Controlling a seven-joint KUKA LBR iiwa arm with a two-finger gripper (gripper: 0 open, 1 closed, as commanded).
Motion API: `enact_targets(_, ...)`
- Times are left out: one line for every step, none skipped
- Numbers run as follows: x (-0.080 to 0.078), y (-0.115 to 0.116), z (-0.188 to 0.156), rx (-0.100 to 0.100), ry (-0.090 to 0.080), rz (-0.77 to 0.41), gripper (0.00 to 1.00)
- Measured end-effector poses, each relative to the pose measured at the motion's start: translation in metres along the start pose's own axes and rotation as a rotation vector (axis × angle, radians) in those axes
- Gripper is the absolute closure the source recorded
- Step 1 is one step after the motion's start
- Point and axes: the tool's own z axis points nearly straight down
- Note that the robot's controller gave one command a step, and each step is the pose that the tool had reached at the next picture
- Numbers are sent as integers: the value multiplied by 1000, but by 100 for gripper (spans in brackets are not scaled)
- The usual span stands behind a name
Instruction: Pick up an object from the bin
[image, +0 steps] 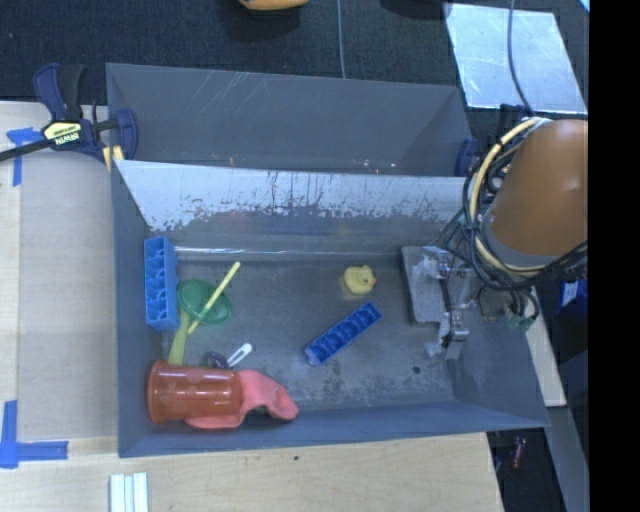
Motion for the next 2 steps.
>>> enact_targets(-1, 0, -5, 1, -9, -3, 0)
enact_targets(18, 51, 34, 1, -10, 40, 0)
